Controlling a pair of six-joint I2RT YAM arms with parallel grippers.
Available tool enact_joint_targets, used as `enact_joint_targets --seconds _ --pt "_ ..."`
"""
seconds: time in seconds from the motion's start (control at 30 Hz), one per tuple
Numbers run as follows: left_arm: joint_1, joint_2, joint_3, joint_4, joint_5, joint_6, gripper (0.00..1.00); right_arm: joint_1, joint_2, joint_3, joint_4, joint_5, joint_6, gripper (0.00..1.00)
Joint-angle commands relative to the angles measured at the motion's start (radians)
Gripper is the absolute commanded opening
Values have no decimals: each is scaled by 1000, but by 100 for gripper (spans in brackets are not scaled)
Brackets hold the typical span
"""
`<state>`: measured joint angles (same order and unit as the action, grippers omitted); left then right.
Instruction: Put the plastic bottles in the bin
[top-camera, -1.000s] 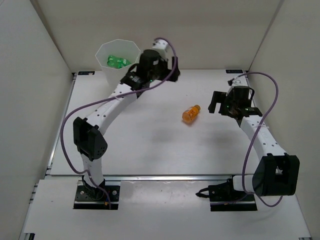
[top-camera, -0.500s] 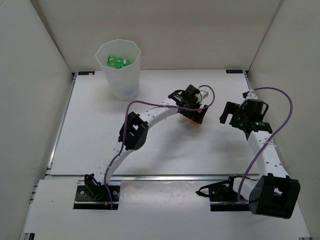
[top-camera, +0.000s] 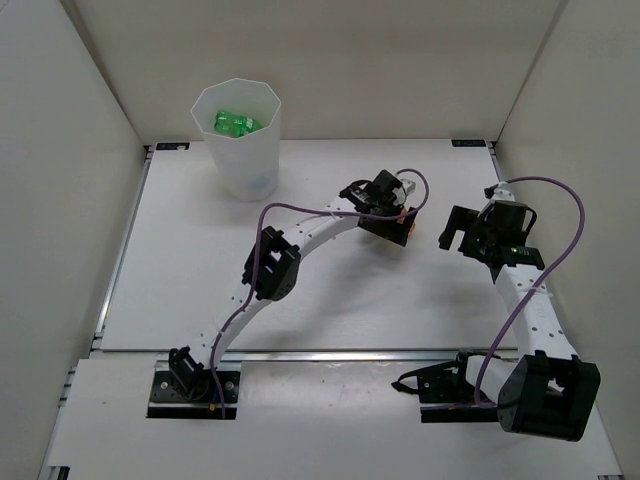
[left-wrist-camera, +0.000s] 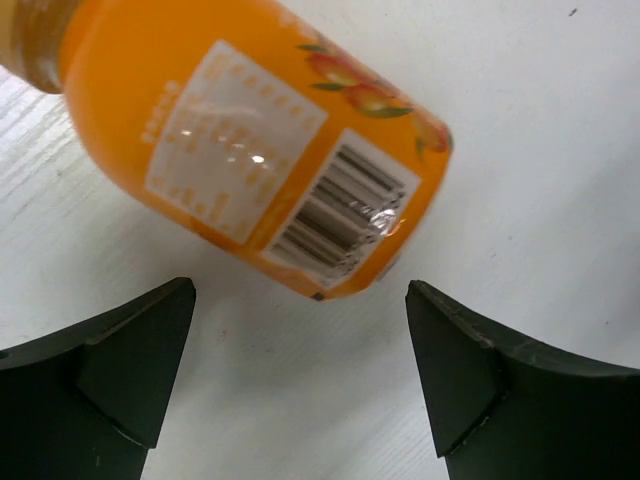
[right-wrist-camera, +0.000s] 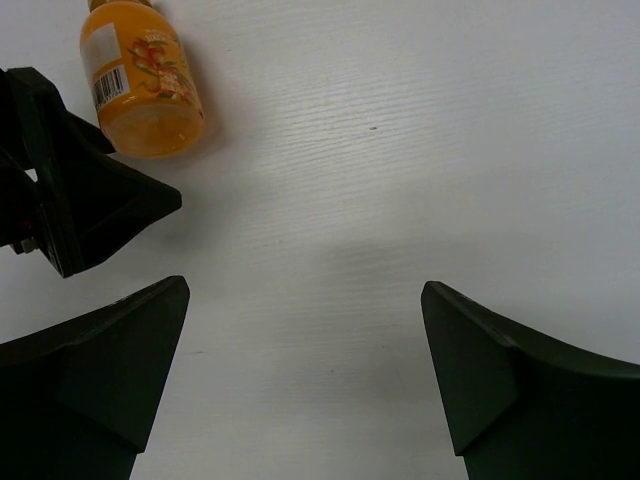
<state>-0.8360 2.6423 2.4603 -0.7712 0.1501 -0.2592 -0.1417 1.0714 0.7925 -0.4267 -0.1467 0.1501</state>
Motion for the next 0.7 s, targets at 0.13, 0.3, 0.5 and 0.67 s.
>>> enact_joint_targets --seconds 0.13,0.3,0.5,0.67 --pt "60 -152 -53 54 66 -122 99 1 1 60 17 21 -46 99" --pt "77 -222 -170 231 202 -279 98 -1 24 59 11 24 -58 100" --pt "69 -176 -69 296 22 -447 98 -21 39 65 9 35 -63 99" --pt "95 11 176 158 -61 -624 99 -32 53 76 20 45 -75 99"
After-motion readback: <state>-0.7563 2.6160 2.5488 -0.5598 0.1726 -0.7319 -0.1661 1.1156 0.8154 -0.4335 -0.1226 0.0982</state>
